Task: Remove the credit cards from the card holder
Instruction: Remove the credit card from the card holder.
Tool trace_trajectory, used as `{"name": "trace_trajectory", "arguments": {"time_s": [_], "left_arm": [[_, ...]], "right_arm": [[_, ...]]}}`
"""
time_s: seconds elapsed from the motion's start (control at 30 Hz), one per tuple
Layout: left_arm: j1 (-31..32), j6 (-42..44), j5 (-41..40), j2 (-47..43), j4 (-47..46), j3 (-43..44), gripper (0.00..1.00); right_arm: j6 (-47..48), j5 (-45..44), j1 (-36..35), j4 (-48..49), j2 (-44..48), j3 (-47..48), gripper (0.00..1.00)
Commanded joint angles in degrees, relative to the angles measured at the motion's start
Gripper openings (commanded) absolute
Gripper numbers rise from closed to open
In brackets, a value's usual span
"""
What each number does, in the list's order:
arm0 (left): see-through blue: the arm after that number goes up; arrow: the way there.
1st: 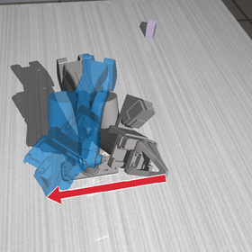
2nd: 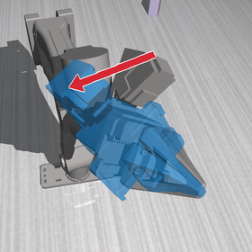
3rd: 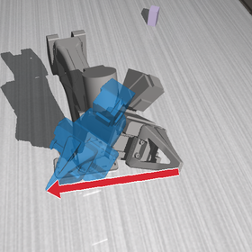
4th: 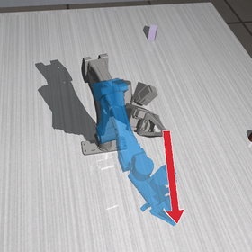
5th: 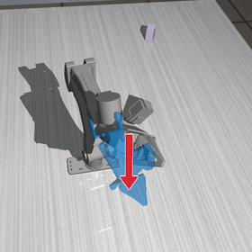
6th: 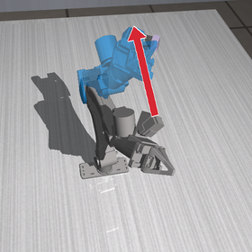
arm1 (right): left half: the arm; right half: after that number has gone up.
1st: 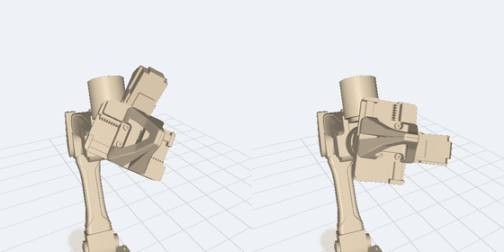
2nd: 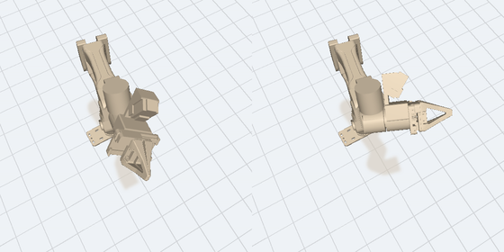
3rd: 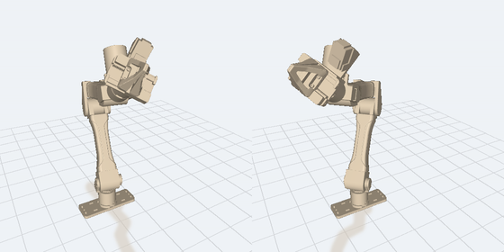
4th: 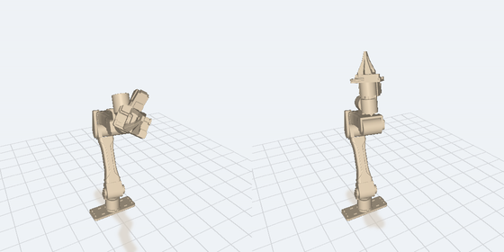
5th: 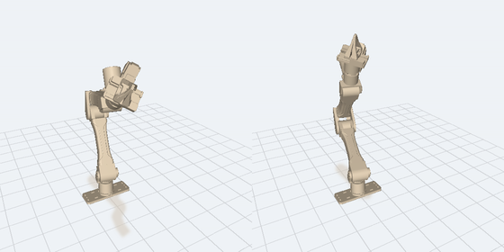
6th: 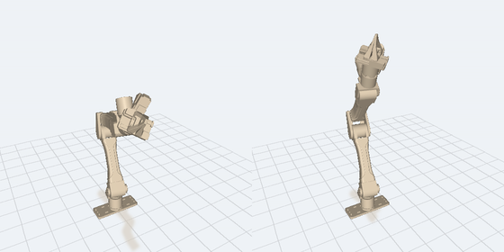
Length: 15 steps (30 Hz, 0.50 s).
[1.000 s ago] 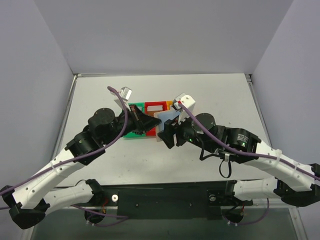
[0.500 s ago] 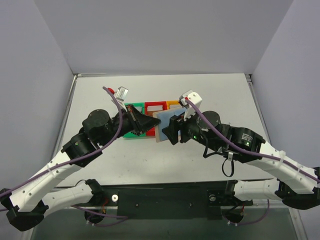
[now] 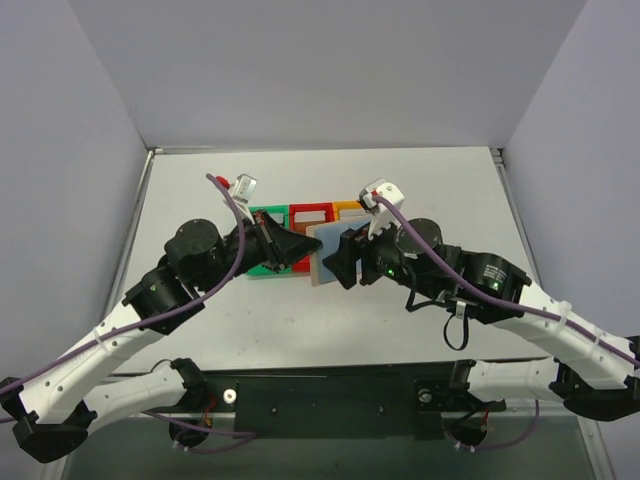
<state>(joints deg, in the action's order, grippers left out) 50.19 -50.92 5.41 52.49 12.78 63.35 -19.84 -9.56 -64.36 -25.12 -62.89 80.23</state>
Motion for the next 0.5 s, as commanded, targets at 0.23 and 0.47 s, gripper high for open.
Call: {"name": "trace_trajectory", "arguments": {"time_s": [0.23,0.47], "left_arm": [[0.17,-2.61,3.12,-2.13,-7.15,-0.07,0.0],[-0.53,-0.68,0.4,-4.23,-3.99,0.28,0.0]], "right_arm": [[-3.01,5.34,4.76,0.08,-0.83,-0.16,0.28],[-3.89,3.77,8.1,-0.8,2.68,-2.35,0.26]]}}
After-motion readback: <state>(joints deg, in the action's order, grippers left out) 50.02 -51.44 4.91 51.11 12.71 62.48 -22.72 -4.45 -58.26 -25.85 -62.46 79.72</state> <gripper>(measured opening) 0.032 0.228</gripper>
